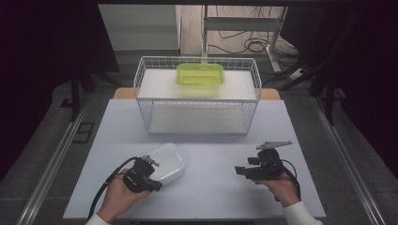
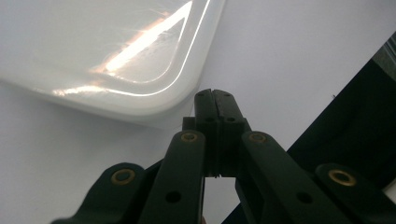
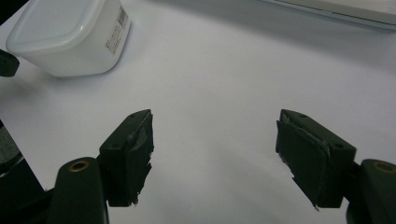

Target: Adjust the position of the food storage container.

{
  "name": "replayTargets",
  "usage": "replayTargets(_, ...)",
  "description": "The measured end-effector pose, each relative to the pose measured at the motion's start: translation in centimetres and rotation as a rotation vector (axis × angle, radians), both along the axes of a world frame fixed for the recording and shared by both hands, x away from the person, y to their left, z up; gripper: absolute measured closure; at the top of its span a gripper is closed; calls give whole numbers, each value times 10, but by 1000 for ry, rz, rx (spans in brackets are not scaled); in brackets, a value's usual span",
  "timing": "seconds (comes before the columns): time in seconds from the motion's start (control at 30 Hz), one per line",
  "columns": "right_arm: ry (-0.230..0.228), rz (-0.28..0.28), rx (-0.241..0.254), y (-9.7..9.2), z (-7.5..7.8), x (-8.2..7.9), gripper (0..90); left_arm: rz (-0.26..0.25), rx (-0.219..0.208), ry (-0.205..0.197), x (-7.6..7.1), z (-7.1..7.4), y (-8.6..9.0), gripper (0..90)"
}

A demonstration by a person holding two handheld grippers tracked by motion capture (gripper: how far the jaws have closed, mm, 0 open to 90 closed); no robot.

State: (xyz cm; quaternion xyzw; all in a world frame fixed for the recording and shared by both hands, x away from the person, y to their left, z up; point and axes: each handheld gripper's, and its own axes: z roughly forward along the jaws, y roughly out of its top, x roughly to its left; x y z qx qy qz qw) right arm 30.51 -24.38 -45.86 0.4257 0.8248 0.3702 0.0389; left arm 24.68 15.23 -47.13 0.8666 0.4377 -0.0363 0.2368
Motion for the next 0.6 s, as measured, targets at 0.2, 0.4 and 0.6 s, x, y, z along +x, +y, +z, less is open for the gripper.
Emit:
replayTargets(0.2, -2, -3, 4, -1, 0, 0, 273, 14, -20, -14, -2, 6, 6, 898)
replayTargets(0.4, -2, -3, 2, -1, 0, 0, 273, 27, -40, -61, 7, 28, 14, 898)
replayTargets(0.6, -1, -4, 5, -2, 0, 0, 273, 134, -41, -84, 28, 37, 42, 899)
